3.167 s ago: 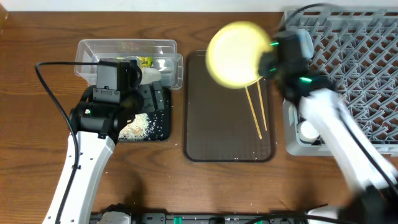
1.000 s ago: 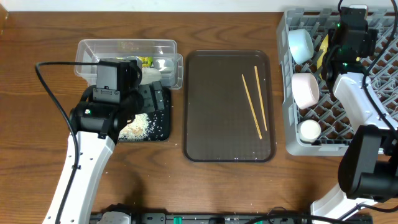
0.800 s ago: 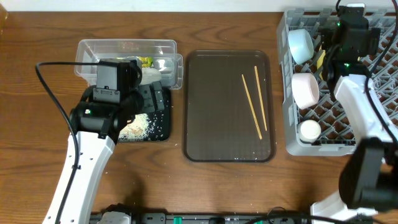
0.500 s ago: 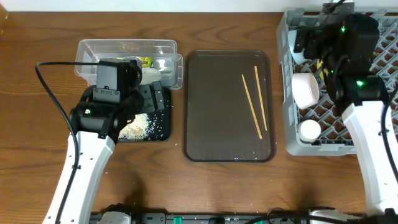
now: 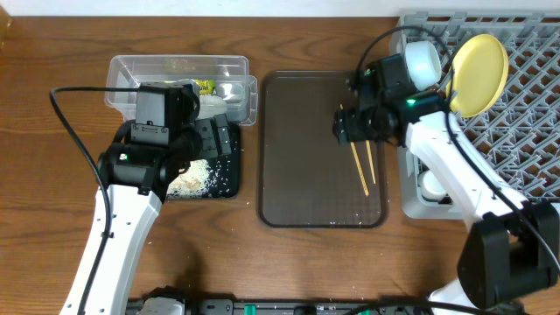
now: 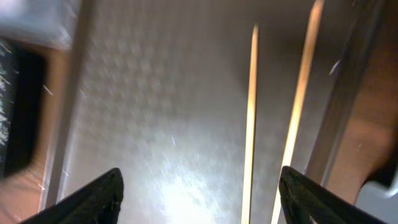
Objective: Sort waste into correct bins and load items into the dishwasher rack
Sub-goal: 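Reach right gripper to brown tray and grasp one chopstick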
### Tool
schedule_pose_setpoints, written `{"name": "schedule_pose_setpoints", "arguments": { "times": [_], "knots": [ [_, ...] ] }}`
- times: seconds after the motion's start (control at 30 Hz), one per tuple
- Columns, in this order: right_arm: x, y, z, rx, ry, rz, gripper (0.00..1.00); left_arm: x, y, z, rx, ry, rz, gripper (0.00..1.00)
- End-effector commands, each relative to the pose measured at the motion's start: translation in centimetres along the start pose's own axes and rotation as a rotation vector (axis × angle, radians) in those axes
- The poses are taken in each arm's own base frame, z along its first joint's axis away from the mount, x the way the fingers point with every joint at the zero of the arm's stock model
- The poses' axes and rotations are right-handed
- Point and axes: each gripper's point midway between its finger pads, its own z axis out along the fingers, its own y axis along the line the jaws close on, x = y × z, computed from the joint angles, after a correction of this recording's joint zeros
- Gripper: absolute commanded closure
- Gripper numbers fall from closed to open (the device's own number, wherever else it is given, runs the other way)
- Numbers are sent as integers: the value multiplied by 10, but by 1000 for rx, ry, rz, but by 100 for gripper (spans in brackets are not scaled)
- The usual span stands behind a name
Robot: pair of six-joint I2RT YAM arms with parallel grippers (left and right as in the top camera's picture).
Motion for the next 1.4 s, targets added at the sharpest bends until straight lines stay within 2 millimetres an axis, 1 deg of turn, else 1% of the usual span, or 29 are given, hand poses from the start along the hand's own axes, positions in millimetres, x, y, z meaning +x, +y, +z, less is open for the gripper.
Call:
{"name": "schedule_pose_setpoints", "arguments": {
  "times": [0.0, 0.03, 0.17, 0.23, 0.33, 0.37, 0.5, 0.7, 0.87, 1.0, 1.1, 1.27, 1.3, 1.37],
  "knots": [
    [22, -8, 14, 76, 93, 5, 33, -3, 2, 0, -10, -4, 6, 7],
    [30, -11, 18, 102, 127, 2, 36, -3, 2, 0, -10, -4, 6, 7],
    [50, -20, 31, 163, 216, -6, 45, -3, 2, 0, -10, -4, 6, 7],
    [57, -21, 38, 167, 242, -8, 50, -3, 2, 0, -10, -4, 6, 7],
    [66, -24, 47, 187, 277, -12, 63, -3, 2, 0, -10, -4, 6, 7],
    [68, -27, 49, 203, 283, -6, 64, -3, 2, 0, -10, -4, 6, 7],
    [77, -42, 53, 298, 296, 28, 65, -3, 2, 0, -10, -4, 6, 7],
    [97, -49, 64, 308, 324, 35, 64, -3, 2, 0, -10, -4, 6, 7],
    [112, -48, 72, 292, 344, 34, 64, -3, 2, 0, -10, -4, 6, 7],
    [117, -44, 74, 290, 350, 19, 65, -3, 2, 0, -10, -4, 6, 7],
    [120, -42, 75, 290, 357, 13, 72, -3, 2, 0, -10, -4, 6, 7],
    [127, -42, 75, 304, 366, 62, 96, -3, 2, 0, -10, -4, 6, 7],
    [126, -42, 75, 305, 364, 68, 99, -3, 2, 0, -10, -4, 6, 7],
    [124, -42, 75, 304, 359, 70, 99, -3, 2, 0, -10, -4, 6, 7]
  ]
}}
